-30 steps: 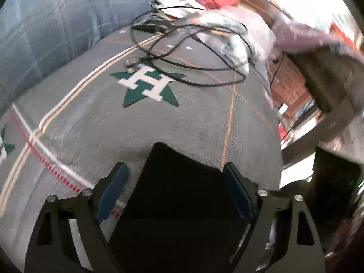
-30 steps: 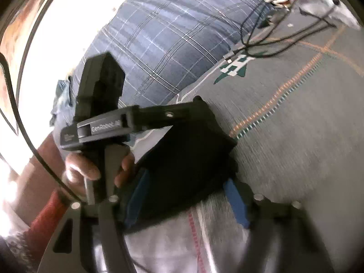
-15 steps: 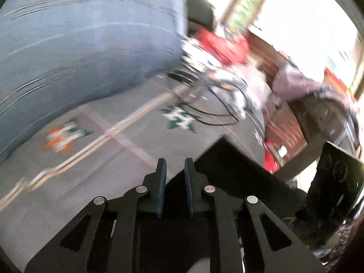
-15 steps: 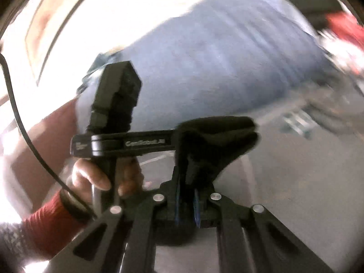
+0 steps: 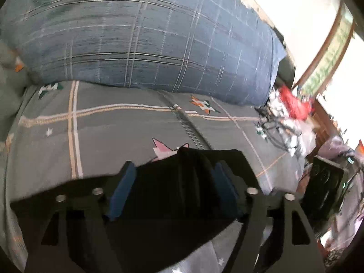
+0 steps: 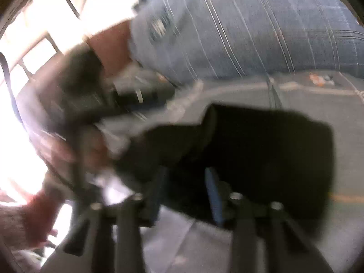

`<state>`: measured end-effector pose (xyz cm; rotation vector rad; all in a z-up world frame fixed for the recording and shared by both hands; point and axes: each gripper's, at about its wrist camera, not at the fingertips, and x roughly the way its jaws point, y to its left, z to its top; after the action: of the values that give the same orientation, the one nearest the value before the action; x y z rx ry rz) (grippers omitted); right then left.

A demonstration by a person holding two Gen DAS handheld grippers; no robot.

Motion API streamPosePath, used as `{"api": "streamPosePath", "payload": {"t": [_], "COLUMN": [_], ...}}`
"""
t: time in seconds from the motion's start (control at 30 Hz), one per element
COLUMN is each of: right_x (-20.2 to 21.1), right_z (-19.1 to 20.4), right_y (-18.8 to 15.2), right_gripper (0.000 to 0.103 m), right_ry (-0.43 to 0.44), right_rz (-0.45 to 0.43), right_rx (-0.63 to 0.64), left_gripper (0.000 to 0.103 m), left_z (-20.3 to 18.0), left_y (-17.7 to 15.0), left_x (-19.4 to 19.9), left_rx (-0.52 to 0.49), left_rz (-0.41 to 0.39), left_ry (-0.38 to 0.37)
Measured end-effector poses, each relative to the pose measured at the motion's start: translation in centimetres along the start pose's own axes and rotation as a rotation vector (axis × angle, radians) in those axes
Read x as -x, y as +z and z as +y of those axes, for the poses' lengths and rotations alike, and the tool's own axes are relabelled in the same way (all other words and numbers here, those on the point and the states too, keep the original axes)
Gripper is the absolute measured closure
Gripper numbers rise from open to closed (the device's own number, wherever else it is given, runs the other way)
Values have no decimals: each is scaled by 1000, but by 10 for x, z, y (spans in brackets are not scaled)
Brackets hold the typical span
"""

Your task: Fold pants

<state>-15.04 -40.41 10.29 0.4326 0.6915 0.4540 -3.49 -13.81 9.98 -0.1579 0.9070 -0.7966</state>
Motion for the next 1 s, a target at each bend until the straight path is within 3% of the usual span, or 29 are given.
{"api": "streamPosePath", "payload": {"t": [0.03, 0.13, 0.2, 0.3, 0.4, 0.5, 0.57, 0.67, 0.73, 0.8, 0.83, 0.87, 0.97, 1.0], "right_x": [17, 41, 44, 36, 24, 20, 20, 24, 19, 4, -6, -16, -28, -26], "right_z": [-6, -30, -46, -60, -62, -70, -68, -56, -49, -50, -52, -56, -61, -61], "right_y": [1, 5, 4, 2, -1, -3, 1, 8, 12, 13, 12, 10, 4, 5], "right_gripper": [33, 33, 33, 35, 35, 38, 44, 45, 45, 54, 66, 74, 79, 79], "right_ry": [-34, -142, -203, -212, -221, -240, -234, -204, -200, -218, -232, -244, -284, -284], "right_rz": [-43, -81, -79, -74, -66, -62, -69, -101, -94, -58, -32, -8, 13, 18], "right_rx": [-10, -52, -100, -117, -108, -115, -110, -77, -49, -42, -49, -54, -56, -57], "left_gripper": [23, 22, 22, 22, 23, 93, 93, 93, 93, 92, 91, 89, 79, 70], "left_z": [0, -11, -23, -35, -52, -62, -66, -67, -58, -45, -39, -33, -31, -31], "left_y": [-4, -15, -22, -31, -39, -38, -36, -37, -40, -47, -51, -54, -53, -52], "left_x": [0, -17, -38, -60, -74, -77, -64, -43, -45, -57, -62, -63, -57, -53], "left_rx": [16, 24, 6, -24, -69, -73, -77, -78, -43, -7, 15, 45, 83, 82], "left_rz": [-4, 12, 47, 105, 87, 124, 110, 85, 111, 139, 150, 142, 121, 115], "left_ry": [-10, -30, 13, 57, 87, 80, 60, 56, 60, 100, 110, 102, 102, 124]}}
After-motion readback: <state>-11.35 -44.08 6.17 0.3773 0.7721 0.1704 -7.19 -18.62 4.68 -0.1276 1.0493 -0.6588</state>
